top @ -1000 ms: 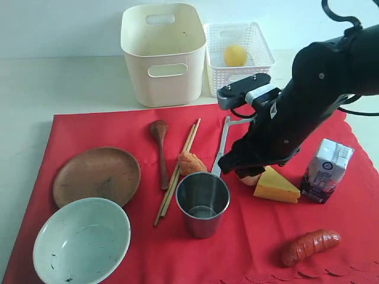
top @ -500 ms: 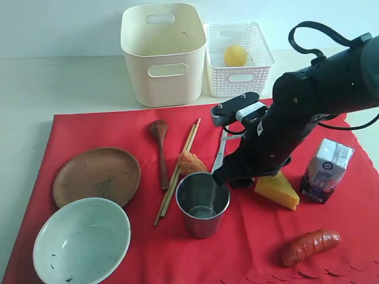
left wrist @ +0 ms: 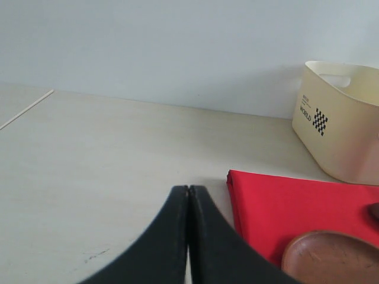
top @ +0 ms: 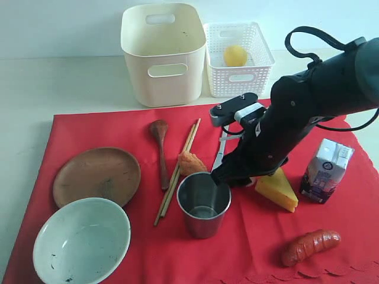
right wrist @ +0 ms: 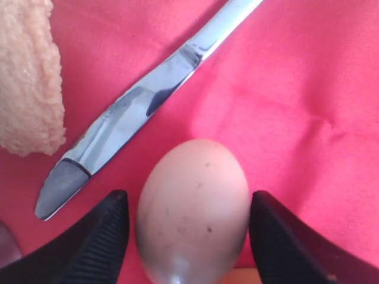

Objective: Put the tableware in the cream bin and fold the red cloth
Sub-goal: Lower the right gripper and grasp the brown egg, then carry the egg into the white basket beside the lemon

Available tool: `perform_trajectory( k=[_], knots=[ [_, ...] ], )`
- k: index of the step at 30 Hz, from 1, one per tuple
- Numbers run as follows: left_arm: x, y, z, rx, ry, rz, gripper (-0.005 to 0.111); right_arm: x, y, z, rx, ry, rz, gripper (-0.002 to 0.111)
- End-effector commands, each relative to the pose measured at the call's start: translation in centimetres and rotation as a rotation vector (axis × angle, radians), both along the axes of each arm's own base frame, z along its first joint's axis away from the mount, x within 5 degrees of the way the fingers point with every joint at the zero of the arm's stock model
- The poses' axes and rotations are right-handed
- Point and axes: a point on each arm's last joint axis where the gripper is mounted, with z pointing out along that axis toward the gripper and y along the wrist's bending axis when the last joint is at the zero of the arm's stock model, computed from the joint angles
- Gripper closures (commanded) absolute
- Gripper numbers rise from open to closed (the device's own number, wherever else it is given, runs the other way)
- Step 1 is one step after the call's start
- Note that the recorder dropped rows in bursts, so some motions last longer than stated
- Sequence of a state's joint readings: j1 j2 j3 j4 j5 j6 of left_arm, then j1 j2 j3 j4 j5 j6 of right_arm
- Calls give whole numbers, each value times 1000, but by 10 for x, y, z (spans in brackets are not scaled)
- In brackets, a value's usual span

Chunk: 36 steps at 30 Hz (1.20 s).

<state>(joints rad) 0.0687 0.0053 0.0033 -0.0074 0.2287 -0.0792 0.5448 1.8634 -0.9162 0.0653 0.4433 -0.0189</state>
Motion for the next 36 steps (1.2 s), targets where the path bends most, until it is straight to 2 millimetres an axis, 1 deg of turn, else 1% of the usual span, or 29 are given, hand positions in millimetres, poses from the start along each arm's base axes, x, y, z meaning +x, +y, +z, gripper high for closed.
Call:
perform_trajectory(
  k=[1, 6, 9, 15, 18, 22, 31, 36],
  knots=[
    [0, 0, 2, -4, -21, 0, 105, 1, 1, 1, 10, -23, 2, 56],
    [0, 0, 2, -4, -21, 0, 105, 1, 1, 1, 11, -24, 1, 64],
    [0, 0, 2, -4, -21, 0, 105, 1, 1, 1, 11, -24, 1, 72],
    [0, 0, 2, -4, -21, 0, 105, 1, 1, 1, 11, -24, 1, 98],
    [0, 0, 2, -4, -21, 0, 105, 1, 1, 3, 17, -30, -6, 108],
    [0, 0, 2, -4, -21, 0, 105, 2, 2, 15, 44, -71, -14, 108],
    [0, 0, 2, -4, -21, 0, 105, 8, 4, 61, 165, -278, -21, 108],
    [0, 0, 2, -4, -21, 0, 105, 22, 7, 86, 197, -364, -18, 108]
  ],
)
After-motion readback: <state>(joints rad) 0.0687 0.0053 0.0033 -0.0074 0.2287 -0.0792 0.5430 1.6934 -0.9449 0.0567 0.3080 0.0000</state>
